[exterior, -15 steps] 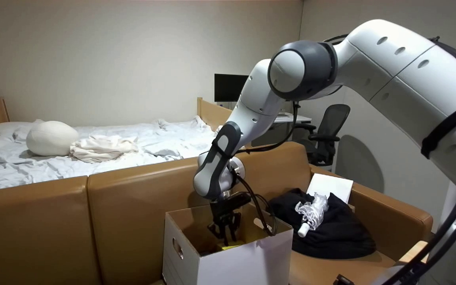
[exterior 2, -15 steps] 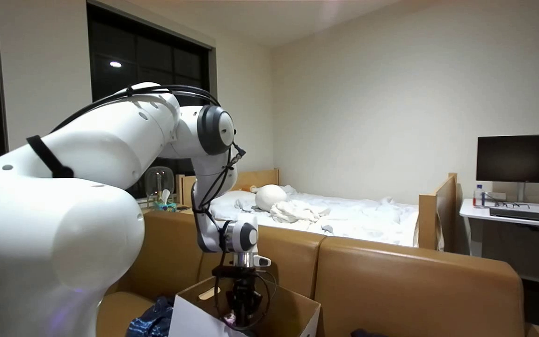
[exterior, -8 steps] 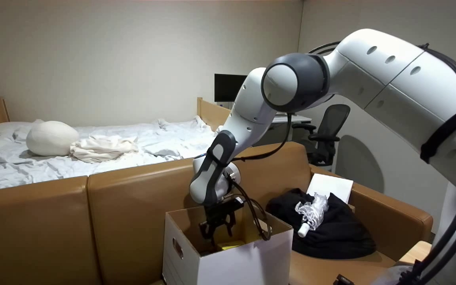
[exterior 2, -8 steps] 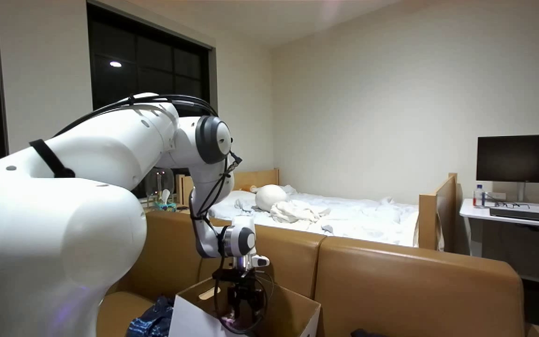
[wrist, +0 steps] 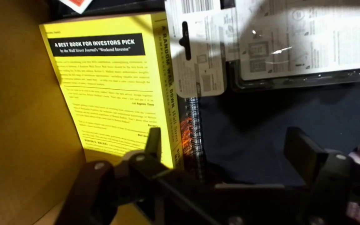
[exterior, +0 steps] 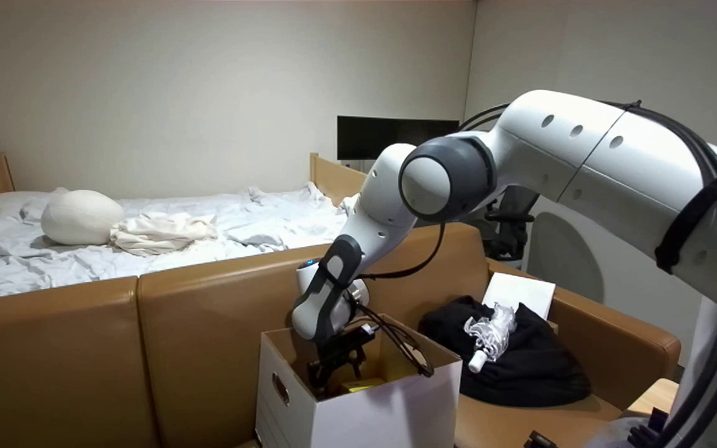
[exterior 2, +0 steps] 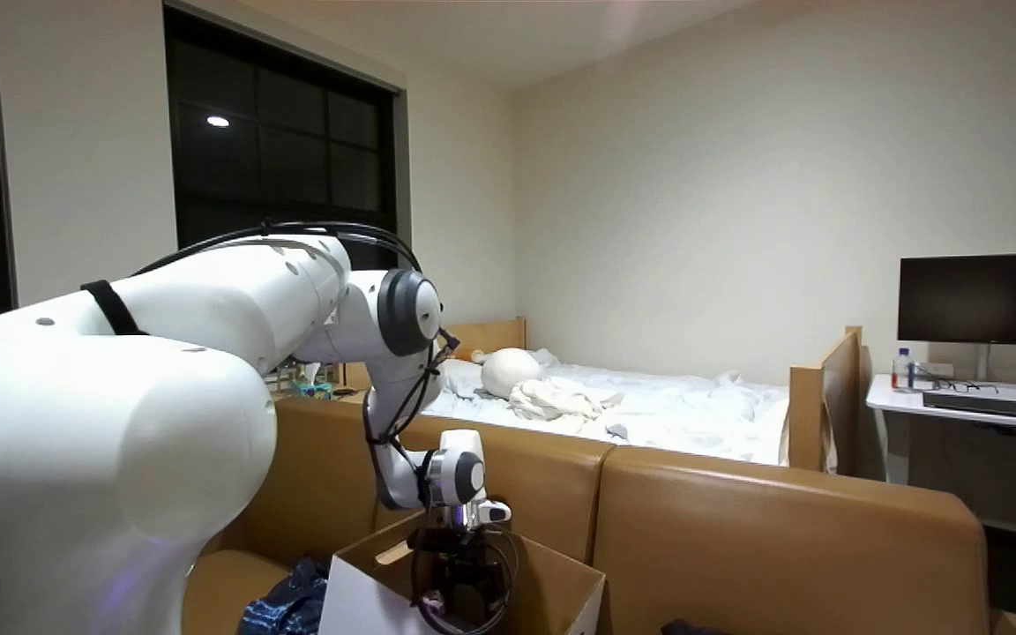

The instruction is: Take the umbrella and the jacket out of the box

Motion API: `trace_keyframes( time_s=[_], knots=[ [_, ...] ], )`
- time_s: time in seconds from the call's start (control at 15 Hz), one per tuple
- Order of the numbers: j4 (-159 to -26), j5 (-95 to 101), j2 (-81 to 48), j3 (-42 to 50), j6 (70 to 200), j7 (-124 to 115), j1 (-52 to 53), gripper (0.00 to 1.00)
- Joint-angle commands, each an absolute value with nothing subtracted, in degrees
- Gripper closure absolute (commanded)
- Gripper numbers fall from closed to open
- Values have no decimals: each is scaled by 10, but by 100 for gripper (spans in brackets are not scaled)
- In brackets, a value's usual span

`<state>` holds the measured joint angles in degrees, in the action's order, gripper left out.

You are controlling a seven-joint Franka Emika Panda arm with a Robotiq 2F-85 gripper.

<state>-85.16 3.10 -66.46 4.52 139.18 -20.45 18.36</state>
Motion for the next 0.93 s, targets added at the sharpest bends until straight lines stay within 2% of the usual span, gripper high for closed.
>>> trace_keyframes(
  time_s=[0.0,0.33,0.87],
  knots=[
    [-785,50,-716,41,1359,-182,186,0],
    [-719,41,-777,37,1318,-197,187,0],
    [-684,23,-816,29,1292,-224,184,0]
  ],
)
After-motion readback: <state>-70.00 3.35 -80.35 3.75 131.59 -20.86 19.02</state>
